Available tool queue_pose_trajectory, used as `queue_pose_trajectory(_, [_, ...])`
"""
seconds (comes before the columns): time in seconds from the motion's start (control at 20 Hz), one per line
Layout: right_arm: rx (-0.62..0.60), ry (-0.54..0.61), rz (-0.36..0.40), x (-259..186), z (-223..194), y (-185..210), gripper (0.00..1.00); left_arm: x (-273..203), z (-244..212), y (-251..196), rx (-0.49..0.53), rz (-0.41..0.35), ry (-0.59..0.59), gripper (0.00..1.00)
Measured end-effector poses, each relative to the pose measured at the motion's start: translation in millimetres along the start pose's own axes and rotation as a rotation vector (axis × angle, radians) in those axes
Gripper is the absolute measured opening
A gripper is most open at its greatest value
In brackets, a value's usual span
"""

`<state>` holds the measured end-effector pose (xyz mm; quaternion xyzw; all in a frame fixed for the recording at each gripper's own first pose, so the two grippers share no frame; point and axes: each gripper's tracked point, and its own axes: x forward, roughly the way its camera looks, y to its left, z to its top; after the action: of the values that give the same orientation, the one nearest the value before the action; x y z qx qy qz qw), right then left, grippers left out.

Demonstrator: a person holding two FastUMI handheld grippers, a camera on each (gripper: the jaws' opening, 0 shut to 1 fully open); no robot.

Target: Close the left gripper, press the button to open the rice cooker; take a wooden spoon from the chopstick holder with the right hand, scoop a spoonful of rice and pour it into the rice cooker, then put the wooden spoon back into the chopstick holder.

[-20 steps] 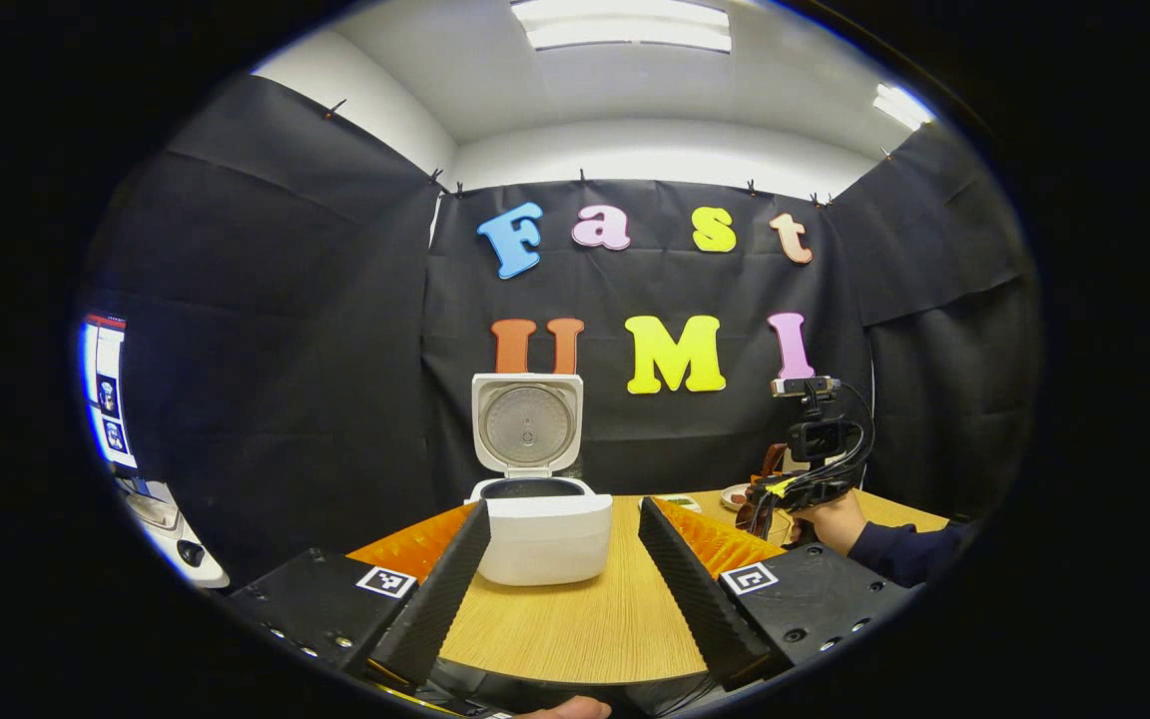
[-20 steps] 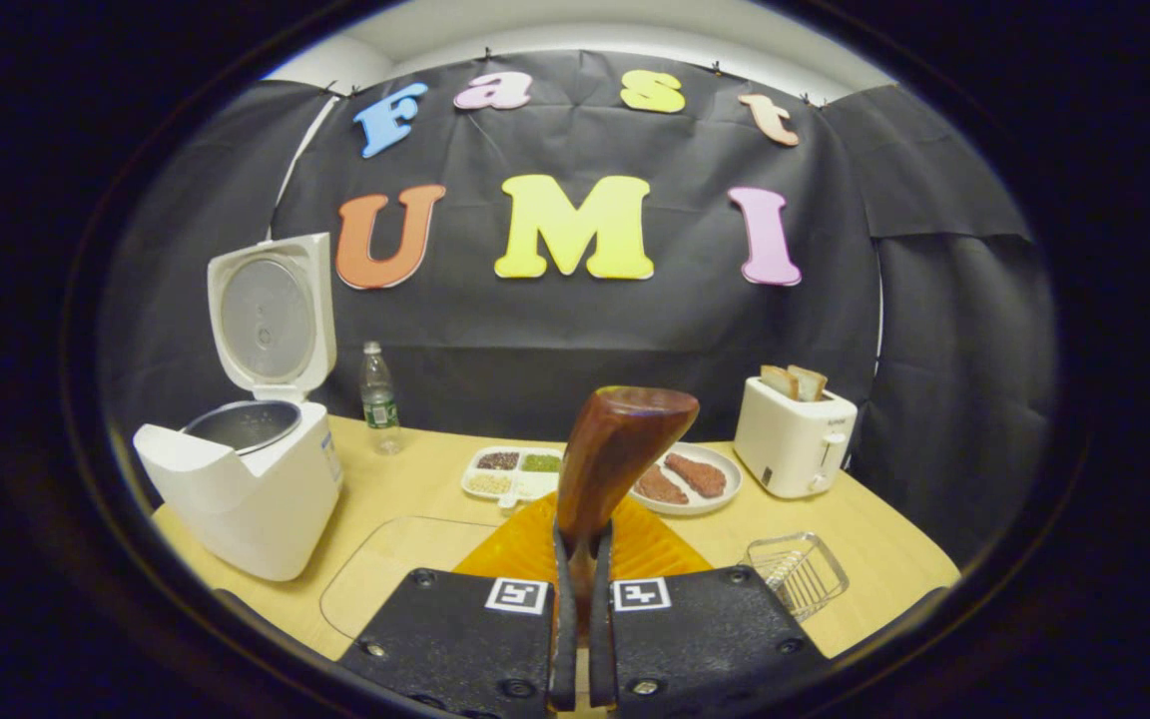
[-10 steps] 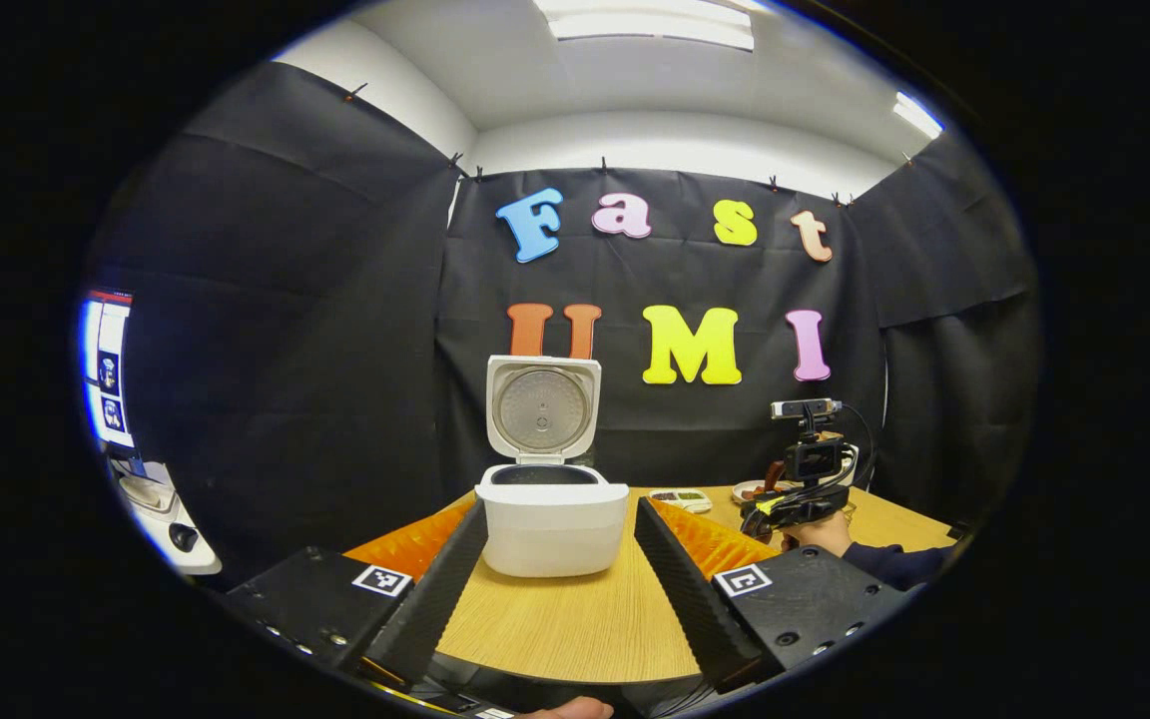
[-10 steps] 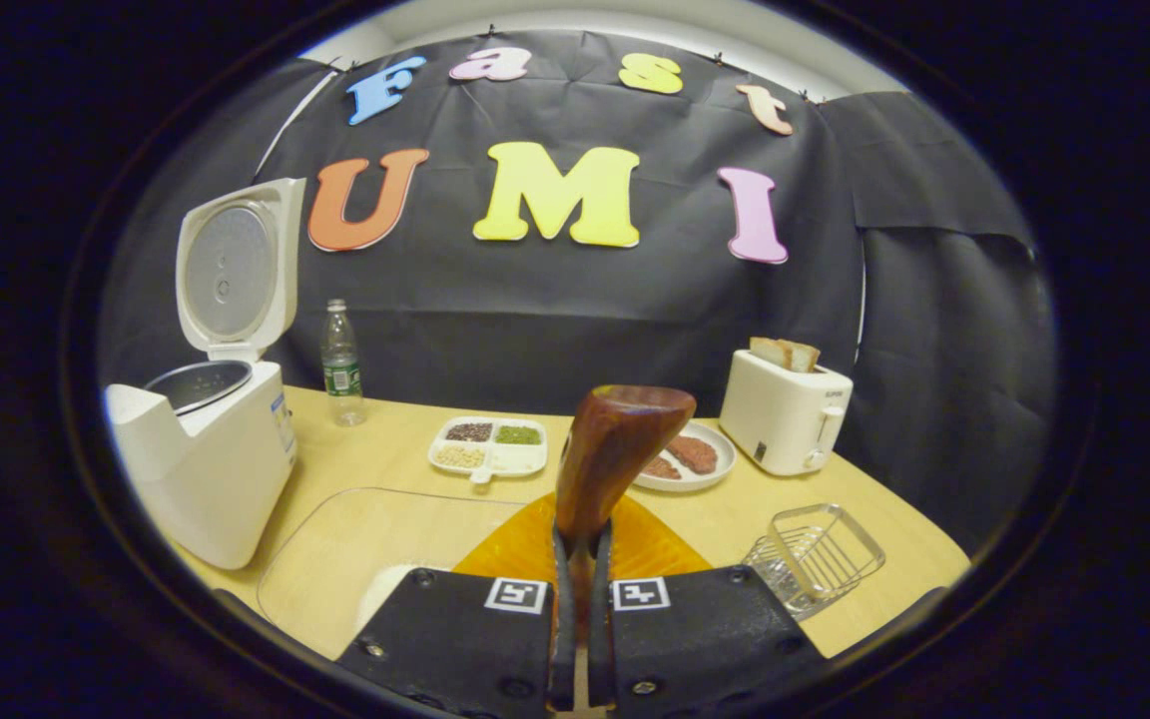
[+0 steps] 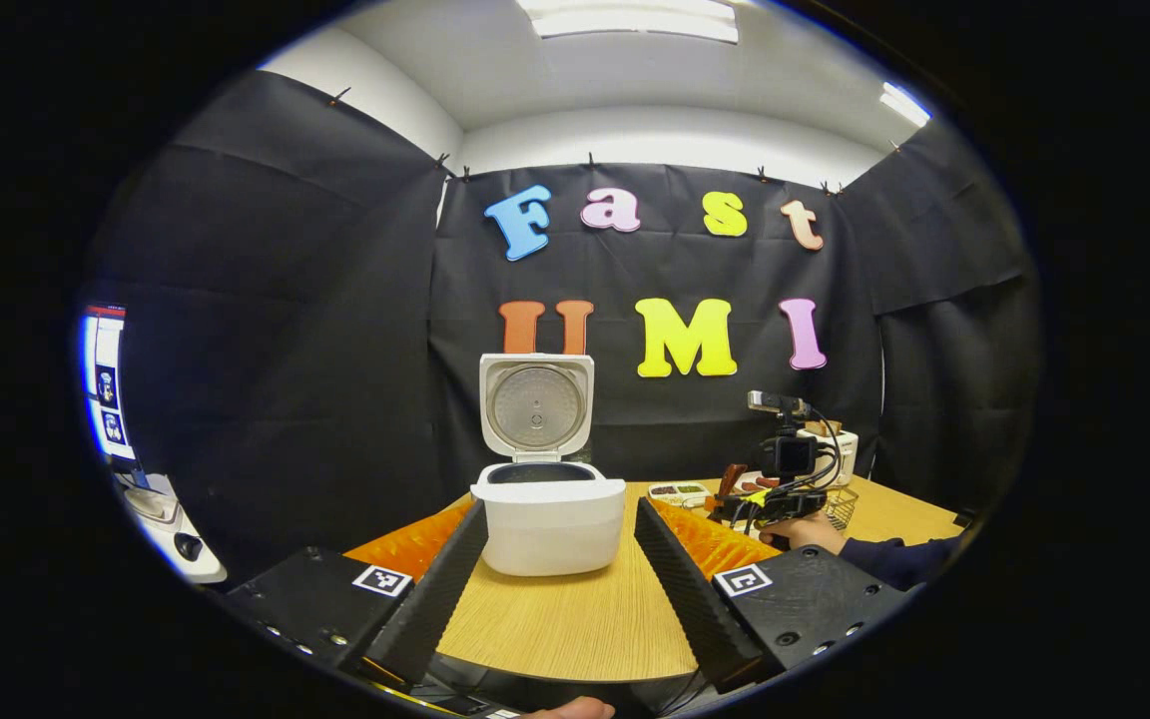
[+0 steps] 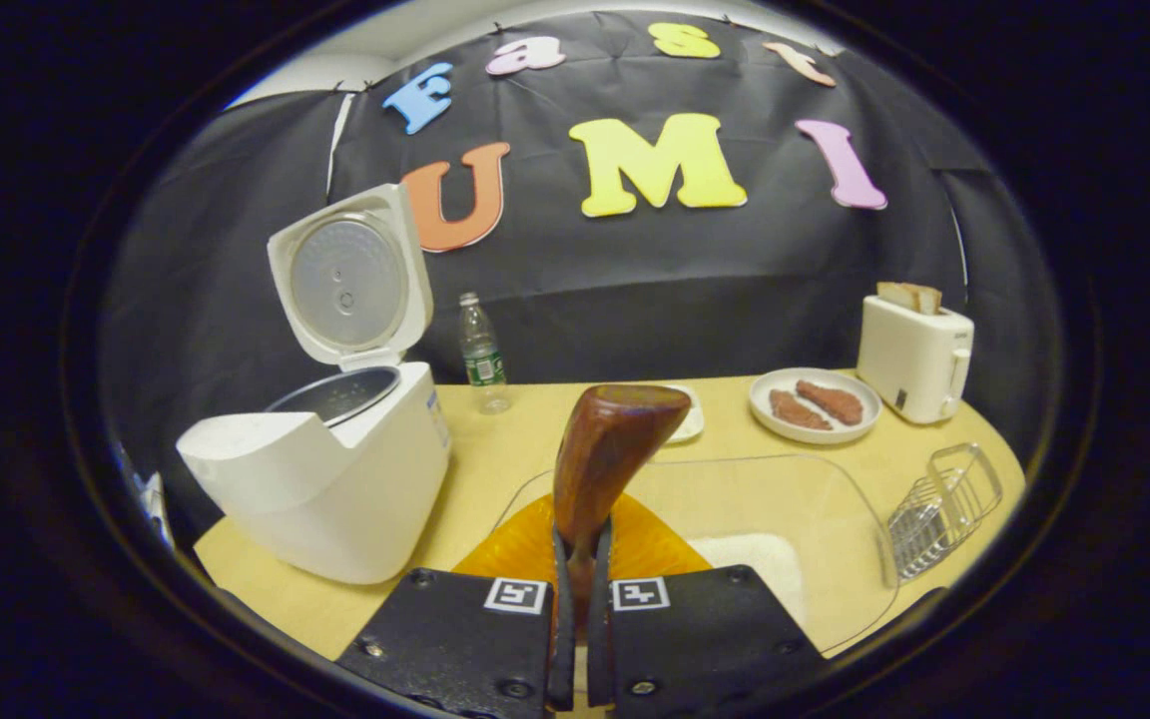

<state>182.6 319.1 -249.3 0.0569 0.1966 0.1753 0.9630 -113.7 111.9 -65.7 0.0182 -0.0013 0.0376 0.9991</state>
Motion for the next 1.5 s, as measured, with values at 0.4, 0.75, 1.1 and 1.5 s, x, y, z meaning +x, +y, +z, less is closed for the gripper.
queue_pose_trajectory(0.4, [0.436, 0.148, 0.047, -1, -3, -39, 0.11, 5, -4, -8, 0.003, 0.003, 0.019, 0.95])
queue_pose_trajectory(0.75, [0.732, 0.052, 0.085, -23, 25, -87, 0.11, 8, -4, -19, 0.036, -0.006, 0.016, 0.95])
queue_pose_trajectory(1.1, [0.981, -0.089, 0.158, -59, 65, -127, 0.10, 10, -4, -20, 0.029, -0.003, 0.012, 0.95])
queue_pose_trajectory(1.5, [1.245, -0.129, 0.376, -85, 104, -111, 0.10, 4, 4, -22, 0.046, 0.014, 0.007, 0.95])
